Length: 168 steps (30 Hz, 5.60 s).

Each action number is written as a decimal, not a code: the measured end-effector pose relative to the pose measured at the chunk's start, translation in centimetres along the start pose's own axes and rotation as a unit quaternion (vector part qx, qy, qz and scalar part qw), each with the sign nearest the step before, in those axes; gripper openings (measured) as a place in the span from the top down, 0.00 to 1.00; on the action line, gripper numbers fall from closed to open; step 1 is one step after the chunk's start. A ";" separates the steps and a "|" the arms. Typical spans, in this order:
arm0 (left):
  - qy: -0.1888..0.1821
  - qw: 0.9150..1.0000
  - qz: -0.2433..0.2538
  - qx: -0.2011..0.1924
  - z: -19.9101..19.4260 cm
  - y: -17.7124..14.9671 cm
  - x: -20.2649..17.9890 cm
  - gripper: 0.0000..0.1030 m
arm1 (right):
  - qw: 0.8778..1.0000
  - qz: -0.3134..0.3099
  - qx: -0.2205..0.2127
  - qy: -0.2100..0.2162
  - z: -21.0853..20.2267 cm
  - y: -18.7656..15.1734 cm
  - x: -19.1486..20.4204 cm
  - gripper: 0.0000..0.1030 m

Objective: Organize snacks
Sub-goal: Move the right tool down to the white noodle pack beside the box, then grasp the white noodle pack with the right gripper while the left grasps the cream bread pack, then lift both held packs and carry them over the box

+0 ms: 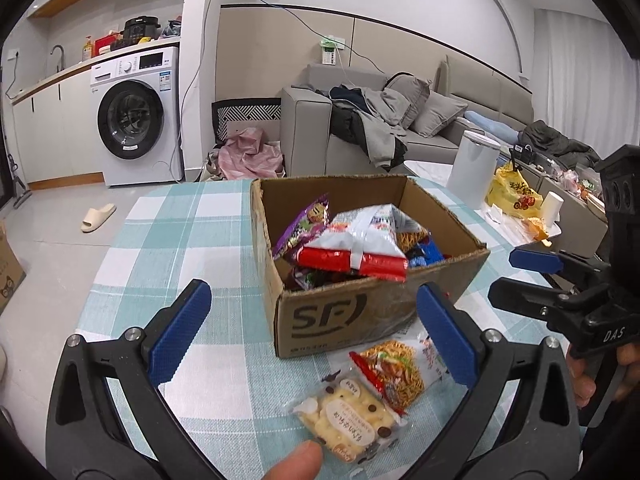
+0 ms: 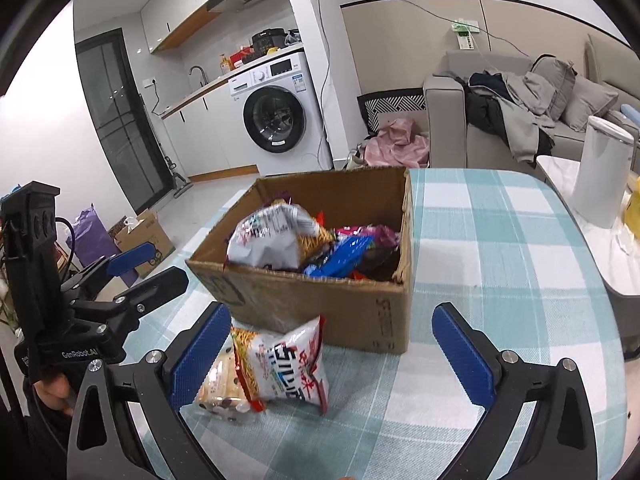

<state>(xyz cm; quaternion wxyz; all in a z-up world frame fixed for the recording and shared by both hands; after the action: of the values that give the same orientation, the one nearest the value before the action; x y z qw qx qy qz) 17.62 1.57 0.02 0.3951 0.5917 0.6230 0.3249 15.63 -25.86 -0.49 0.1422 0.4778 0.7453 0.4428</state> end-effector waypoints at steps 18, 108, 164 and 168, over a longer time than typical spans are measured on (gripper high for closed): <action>0.016 1.000 -0.001 0.015 0.4 -2.7 1.4 0.01 | 0.998 0.011 0.063 -0.009 3.2 -3.5 -0.1 0.00; -0.019 0.979 0.058 0.194 6.5 -12.9 -4.6 0.01 | 0.998 -0.005 0.045 0.048 3.6 -4.1 3.1 0.44; -0.068 0.997 0.005 0.044 -4.7 -0.4 -4.9 0.43 | 0.999 -0.003 -0.026 0.030 -1.9 -0.2 2.9 0.44; -0.067 0.997 0.001 0.027 -5.3 1.6 -4.6 0.43 | 0.999 0.002 -0.036 0.022 -2.3 0.9 2.7 0.44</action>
<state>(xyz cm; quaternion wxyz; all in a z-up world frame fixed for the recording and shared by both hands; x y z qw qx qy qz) 13.70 -2.52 4.42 0.4189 0.6235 0.6032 0.2681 13.34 -24.66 2.12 0.1419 0.4641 0.7308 0.4800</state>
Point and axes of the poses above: each gripper's, at about its wrist camera, not at the fingertips, and z roughly the way its jaws point, x to its left, y to its top, the point moved 9 cm from there along z, roughly the way its jaws point, and after that the axes turned 4 degrees about -x, right-handed, at the moved point
